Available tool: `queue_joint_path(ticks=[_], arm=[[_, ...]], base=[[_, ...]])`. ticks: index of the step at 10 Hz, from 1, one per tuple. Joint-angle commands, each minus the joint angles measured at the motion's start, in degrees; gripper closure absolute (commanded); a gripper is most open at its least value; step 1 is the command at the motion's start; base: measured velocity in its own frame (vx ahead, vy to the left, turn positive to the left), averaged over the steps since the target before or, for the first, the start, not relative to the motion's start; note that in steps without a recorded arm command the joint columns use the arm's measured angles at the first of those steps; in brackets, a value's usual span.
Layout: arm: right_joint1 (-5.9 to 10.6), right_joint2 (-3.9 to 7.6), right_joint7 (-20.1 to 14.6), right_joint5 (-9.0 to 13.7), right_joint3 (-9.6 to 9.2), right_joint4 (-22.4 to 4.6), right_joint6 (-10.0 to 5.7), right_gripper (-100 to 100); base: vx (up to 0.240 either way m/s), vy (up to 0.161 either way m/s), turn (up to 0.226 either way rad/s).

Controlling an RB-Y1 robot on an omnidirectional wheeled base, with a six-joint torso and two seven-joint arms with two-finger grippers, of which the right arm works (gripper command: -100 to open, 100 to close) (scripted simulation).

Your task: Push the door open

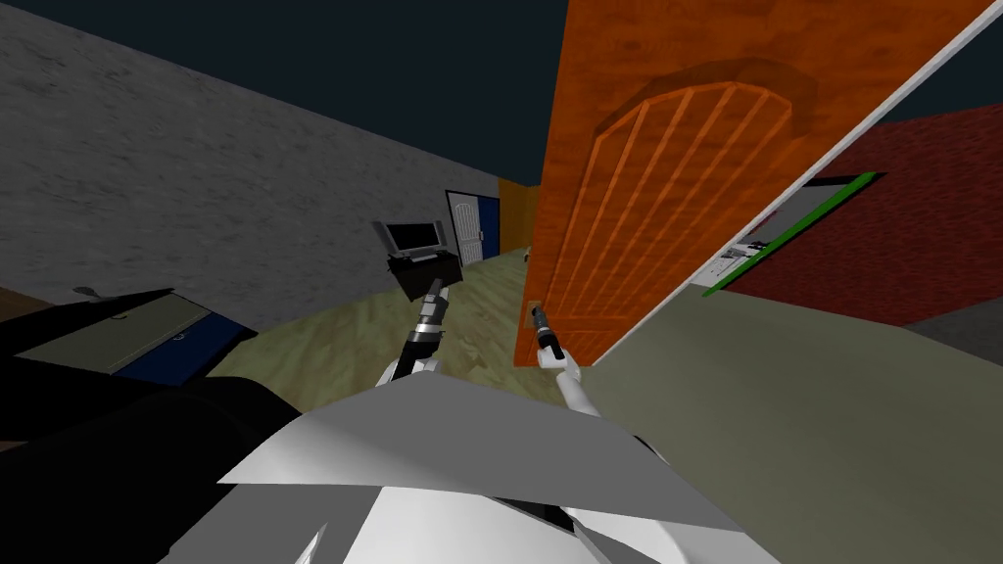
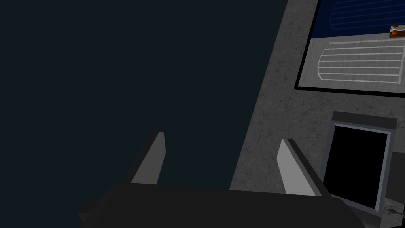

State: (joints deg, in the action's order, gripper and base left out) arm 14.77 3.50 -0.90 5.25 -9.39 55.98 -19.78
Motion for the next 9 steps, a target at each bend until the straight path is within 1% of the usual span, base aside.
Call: queue_joint_path(ticks=[1, 4, 5, 7, 9], arm=[[0.29, 0.25, 0.4, 0.1, 1.15, 0.4, -0.23, 100], [0.44, 0.53, 0.9, 0.5, 3.40, 0.0, -0.32, 100], [0.47, 0.55, 1.0, 0.5, 3.85, -0.1, -0.34, 100], [0.58, 0.54, 1.4, 0.8, 5.49, -0.4, -0.40, 100], [0.65, 0.41, 1.7, 1.0, 6.62, -0.6, -0.45, 100]], base=[[0.140, 0.121, -0.068], [0.153, 0.133, -0.066], [0.145, 0.159, -0.071], [0.162, 0.175, -0.097], [0.181, 0.144, -0.081]])
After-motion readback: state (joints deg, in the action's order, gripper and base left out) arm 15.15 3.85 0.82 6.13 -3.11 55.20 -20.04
